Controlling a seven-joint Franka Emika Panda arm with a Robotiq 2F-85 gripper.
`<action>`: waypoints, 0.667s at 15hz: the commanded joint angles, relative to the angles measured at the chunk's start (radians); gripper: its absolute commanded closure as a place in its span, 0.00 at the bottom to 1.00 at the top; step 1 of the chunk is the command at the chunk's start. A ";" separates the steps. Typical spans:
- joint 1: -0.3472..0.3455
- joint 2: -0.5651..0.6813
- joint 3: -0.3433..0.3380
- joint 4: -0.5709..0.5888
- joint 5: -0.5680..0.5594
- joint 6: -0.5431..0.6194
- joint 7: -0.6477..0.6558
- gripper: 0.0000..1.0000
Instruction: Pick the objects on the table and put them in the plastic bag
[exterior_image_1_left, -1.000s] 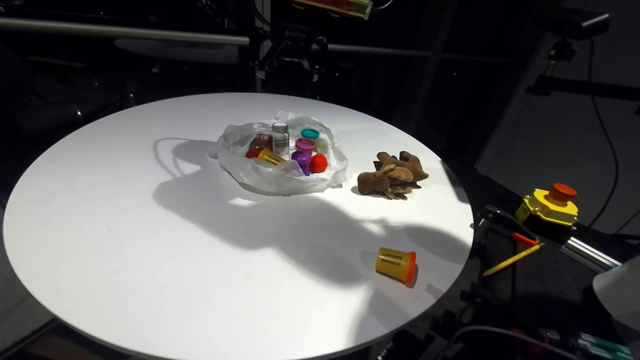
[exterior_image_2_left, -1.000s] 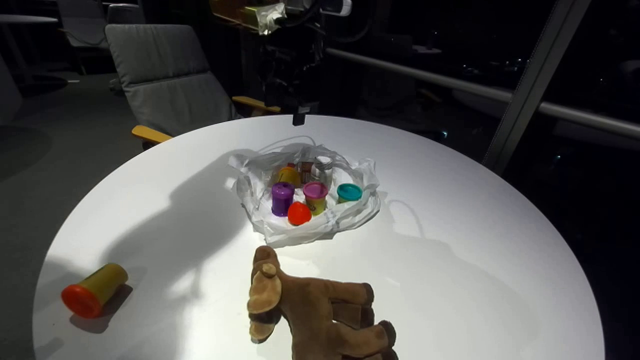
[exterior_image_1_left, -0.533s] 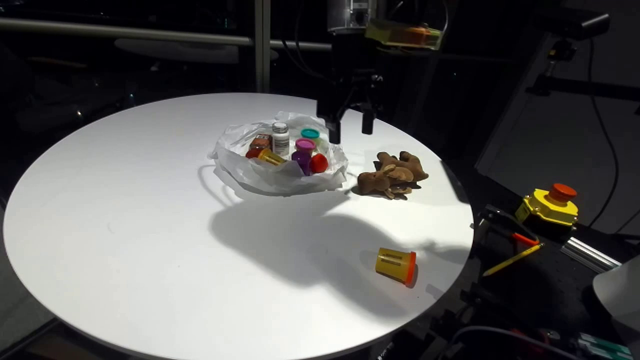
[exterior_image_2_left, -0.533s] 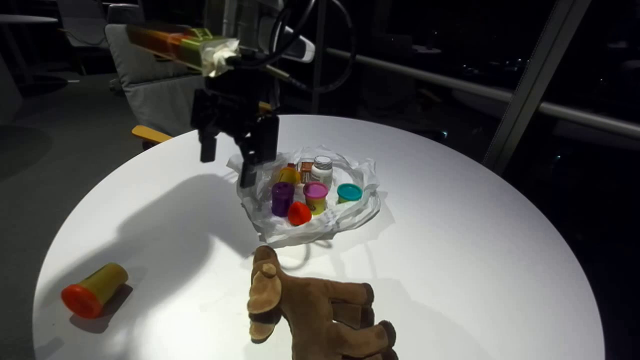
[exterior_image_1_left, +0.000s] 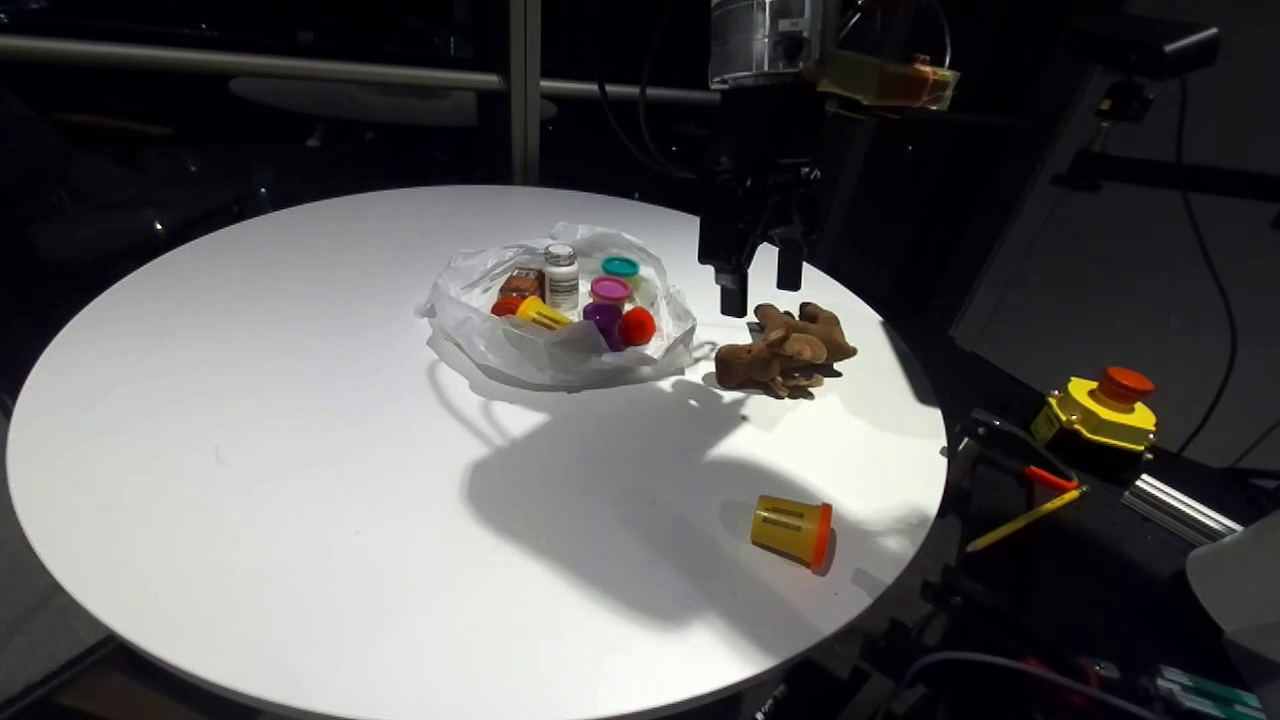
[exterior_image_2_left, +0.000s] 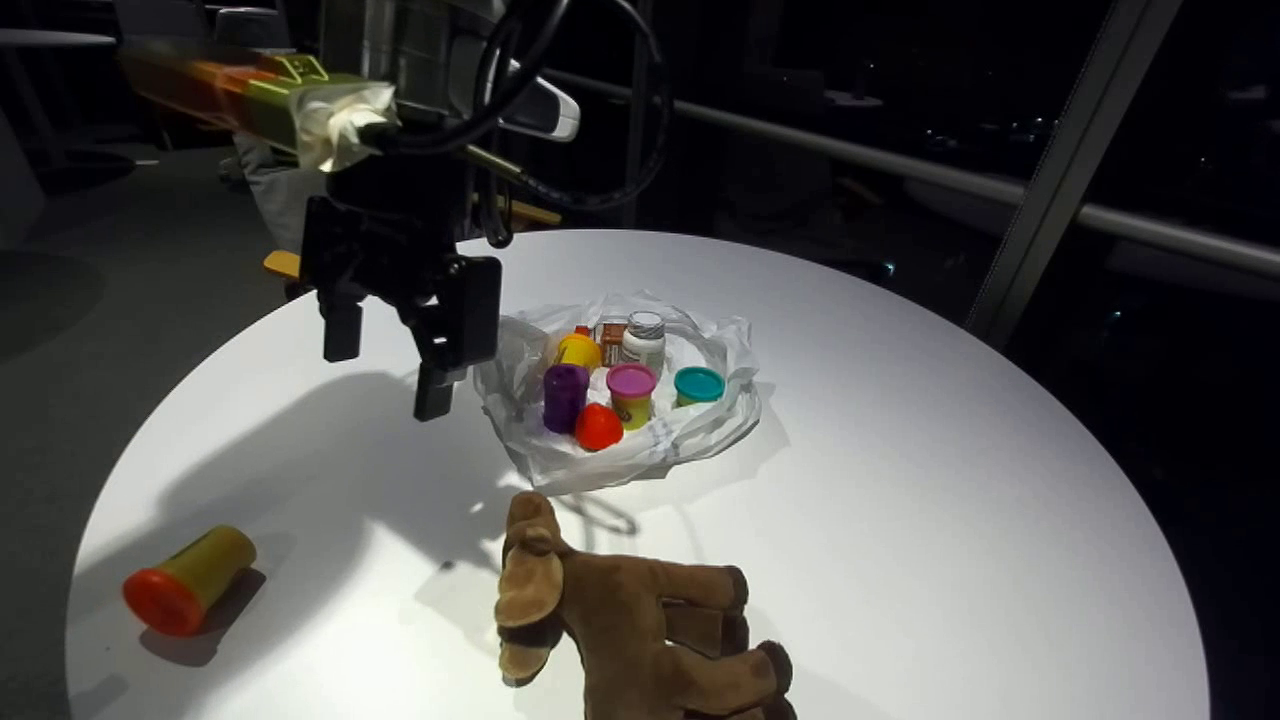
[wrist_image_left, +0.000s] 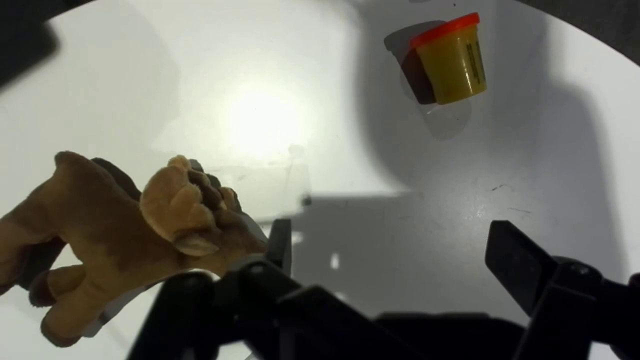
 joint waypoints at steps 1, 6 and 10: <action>-0.009 0.000 0.008 0.001 -0.001 -0.002 0.000 0.00; 0.008 -0.058 0.024 -0.046 -0.008 0.009 0.009 0.00; 0.033 -0.179 0.067 -0.163 -0.015 0.012 0.031 0.00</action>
